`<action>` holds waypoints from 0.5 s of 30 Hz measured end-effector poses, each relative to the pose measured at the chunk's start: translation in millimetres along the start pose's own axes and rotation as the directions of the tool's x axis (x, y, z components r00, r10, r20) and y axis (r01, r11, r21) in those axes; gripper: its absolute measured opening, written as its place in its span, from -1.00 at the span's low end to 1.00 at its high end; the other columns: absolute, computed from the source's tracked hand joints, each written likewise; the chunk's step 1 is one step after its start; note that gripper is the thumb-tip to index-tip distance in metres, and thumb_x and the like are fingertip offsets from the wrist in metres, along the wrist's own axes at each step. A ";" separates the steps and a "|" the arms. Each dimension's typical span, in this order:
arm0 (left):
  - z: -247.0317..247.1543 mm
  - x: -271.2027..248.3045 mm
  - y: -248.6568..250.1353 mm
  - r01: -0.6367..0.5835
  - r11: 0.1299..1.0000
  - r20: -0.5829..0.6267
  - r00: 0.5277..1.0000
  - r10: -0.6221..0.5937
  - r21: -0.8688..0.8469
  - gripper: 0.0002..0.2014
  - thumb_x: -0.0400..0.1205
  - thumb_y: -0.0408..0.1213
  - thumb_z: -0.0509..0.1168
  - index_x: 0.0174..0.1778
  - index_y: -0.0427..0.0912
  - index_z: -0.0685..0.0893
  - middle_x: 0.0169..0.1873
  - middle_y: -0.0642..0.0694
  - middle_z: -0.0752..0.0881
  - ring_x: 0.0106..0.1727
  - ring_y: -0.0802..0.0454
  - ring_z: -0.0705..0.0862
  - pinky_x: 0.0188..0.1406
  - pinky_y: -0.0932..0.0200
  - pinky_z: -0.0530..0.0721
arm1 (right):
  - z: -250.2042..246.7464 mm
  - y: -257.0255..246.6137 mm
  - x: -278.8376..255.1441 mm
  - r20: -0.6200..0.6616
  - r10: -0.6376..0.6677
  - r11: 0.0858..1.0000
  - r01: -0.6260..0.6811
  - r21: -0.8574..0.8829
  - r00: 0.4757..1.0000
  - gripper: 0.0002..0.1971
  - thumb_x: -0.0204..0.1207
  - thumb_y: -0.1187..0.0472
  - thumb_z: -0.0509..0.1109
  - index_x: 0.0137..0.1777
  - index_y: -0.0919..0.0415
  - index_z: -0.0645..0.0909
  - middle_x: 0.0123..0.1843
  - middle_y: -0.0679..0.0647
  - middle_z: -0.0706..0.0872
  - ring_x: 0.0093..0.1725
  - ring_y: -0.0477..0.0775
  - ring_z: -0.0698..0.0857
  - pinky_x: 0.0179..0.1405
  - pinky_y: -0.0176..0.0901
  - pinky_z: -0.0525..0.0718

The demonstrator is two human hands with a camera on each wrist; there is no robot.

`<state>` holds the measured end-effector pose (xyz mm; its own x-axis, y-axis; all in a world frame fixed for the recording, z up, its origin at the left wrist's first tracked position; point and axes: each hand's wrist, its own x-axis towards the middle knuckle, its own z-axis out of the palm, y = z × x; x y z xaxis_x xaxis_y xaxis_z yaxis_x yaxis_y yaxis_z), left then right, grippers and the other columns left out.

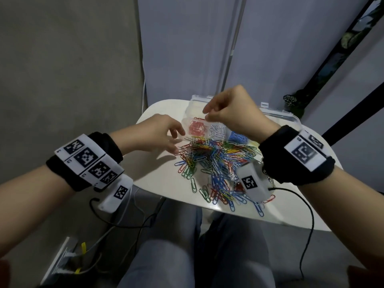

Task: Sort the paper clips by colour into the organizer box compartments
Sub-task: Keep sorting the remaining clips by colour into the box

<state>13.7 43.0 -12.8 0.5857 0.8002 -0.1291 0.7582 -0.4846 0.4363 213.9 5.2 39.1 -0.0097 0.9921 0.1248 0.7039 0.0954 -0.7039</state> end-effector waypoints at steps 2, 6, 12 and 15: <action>2.9 0.5 2.4 -0.017 0.998 0.093 0.996 0.011 0.066 -0.38 0.36 -0.05 0.62 0.34 0.00 0.62 0.02 0.10 0.63 -0.07 0.14 0.56 -0.24 0.32 0.46 | 2.6 -0.9 -9.6 0.113 -0.067 0.989 0.081 -0.126 0.991 -0.88 0.37 0.41 0.55 -0.15 0.22 0.82 -0.48 -0.15 0.63 -0.59 -0.31 0.51 -0.48 -0.46 0.46; 5.2 2.4 5.5 -0.051 0.991 0.125 0.991 0.035 0.121 -0.41 0.34 0.01 0.62 0.27 0.00 0.63 -0.02 0.11 0.61 0.00 0.06 0.58 -0.25 0.27 0.47 | 9.8 3.0 -23.4 0.277 -0.079 0.914 0.180 -0.364 0.958 -0.70 0.37 0.47 0.45 0.03 0.18 0.82 -0.22 -0.01 0.76 -0.32 -0.18 0.61 -0.36 -0.44 0.51; -7.9 9.0 7.1 0.015 0.990 -0.265 0.963 -0.052 -0.139 -0.70 0.53 -0.04 0.48 0.06 -0.10 0.64 -0.26 0.02 0.71 -0.22 0.07 0.67 -0.30 0.18 0.49 | 11.8 13.3 -39.1 0.515 -0.069 0.783 0.366 -0.502 0.855 -0.43 0.42 0.52 0.37 0.39 0.05 0.64 0.22 0.08 0.69 0.17 0.09 0.64 0.18 -0.02 0.66; -10.9 17.6 9.5 0.063 0.967 -0.308 0.941 -0.140 -0.249 -0.56 0.57 0.03 0.42 0.27 -0.12 0.54 -0.23 0.01 0.68 -0.18 0.07 0.62 -0.22 0.11 0.49 | 12.5 23.3 -38.6 0.508 -0.077 0.793 0.361 -0.490 0.858 -0.60 0.42 0.47 0.41 0.21 0.14 0.74 0.08 0.08 0.75 0.07 0.08 0.68 0.11 0.02 0.68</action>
<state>28.1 56.3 -1.2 0.3562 0.9299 0.0918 0.6984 -0.3303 0.6350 221.8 -29.8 9.2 -0.4231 0.8850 -0.1944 0.9030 0.3943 -0.1706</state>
